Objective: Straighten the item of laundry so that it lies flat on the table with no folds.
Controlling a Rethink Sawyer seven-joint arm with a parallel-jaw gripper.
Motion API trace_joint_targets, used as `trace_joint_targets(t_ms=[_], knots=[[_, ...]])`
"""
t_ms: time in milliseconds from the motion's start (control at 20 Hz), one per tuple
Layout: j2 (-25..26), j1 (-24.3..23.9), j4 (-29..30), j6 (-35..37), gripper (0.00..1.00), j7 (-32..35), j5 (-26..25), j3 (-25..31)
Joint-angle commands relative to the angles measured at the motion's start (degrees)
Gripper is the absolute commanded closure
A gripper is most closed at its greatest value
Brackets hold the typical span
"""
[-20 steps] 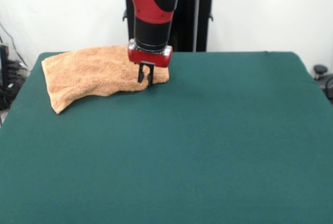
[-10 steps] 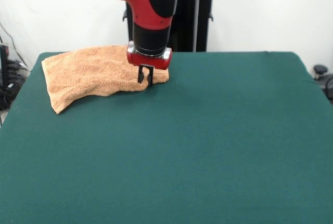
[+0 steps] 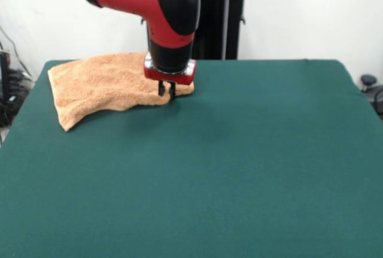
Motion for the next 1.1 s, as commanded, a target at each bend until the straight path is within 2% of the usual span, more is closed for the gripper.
trace_joint_targets(t_ms=[50,350,1100], knots=[[16.8,1.2,-15.5,-18.4,1.0,2.3,-0.8,13.8],[15.2,2.4,-15.5,-18.1,1.0,2.9,-2.4,13.2],[11.9,5.1,-14.4,-13.8,1.0,6.5,-2.3,11.8]])
